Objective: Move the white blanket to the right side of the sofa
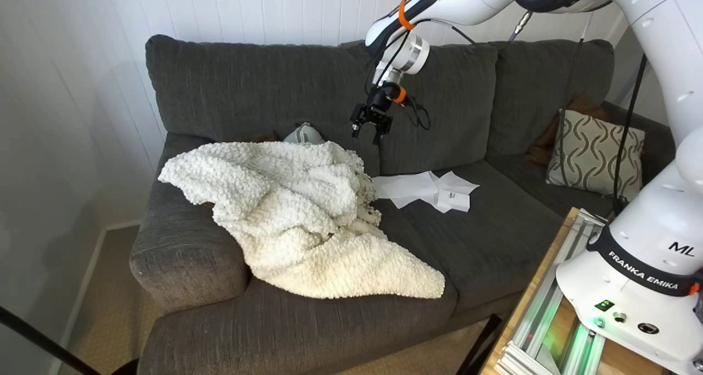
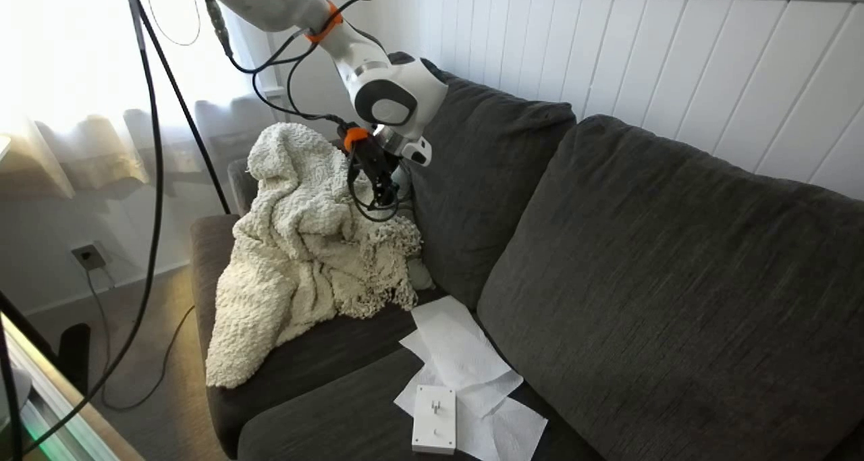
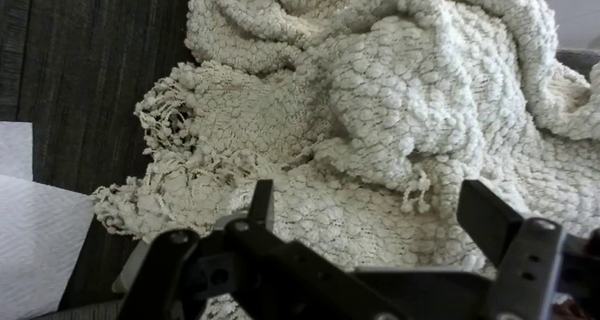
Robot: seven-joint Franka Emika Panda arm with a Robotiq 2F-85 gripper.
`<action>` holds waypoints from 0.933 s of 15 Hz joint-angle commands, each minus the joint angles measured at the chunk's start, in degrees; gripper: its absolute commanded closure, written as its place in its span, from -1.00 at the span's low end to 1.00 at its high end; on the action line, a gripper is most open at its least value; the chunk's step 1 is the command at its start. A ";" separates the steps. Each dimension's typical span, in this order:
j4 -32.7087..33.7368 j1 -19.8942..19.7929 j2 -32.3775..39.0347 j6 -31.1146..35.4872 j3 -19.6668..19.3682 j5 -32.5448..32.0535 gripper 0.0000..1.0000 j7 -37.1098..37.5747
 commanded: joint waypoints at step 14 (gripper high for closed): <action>26.43 -1.99 22.37 5.56 4.21 -4.19 -1.00 4.40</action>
